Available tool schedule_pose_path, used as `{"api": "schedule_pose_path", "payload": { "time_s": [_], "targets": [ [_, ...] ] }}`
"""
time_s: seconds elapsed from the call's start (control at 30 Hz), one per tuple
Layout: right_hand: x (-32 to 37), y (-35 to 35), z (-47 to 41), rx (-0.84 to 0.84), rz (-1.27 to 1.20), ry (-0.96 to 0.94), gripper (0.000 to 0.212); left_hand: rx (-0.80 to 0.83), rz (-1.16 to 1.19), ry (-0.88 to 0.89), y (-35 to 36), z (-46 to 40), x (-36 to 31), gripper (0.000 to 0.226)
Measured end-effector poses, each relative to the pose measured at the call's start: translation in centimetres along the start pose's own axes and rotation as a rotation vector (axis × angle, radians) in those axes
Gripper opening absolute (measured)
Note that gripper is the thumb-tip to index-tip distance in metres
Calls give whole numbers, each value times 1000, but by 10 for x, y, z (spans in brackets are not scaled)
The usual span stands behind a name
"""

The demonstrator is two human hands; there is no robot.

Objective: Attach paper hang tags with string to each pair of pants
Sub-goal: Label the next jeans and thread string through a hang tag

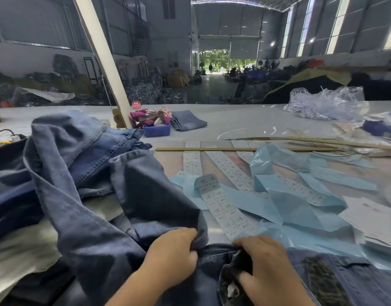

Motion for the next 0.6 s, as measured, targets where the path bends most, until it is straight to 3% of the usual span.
{"api": "schedule_pose_path", "payload": {
  "time_s": [0.07,0.13,0.23,0.3,0.4,0.5,0.6],
  "targets": [
    [-1,-3,3,23,12,-31,50,149,190,-44,6,-3,10,10],
    [-4,-2,3,50,13,-44,53,193,240,23,4,0,4,11],
    [-8,8,0,162,83,-59,63,244,269,88,-2,4,-8,31],
    [-8,18,-3,256,127,-91,69,372,313,76,-3,5,-10,48],
    [-2,21,-9,292,145,-140,51,604,485,58,-5,3,-14,57],
    [5,8,-9,198,152,-174,24,476,395,-67,-13,-10,-4,57],
    [13,-3,-3,169,169,-160,28,431,132,-215,-9,-14,9,52]
  ]
}}
Point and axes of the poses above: each hand's wrist, its own z-axis away from the middle knuckle, its own y-axis out of the palm, x = y × z, the point moved 4 cm from there along -z, towards the middle knuckle
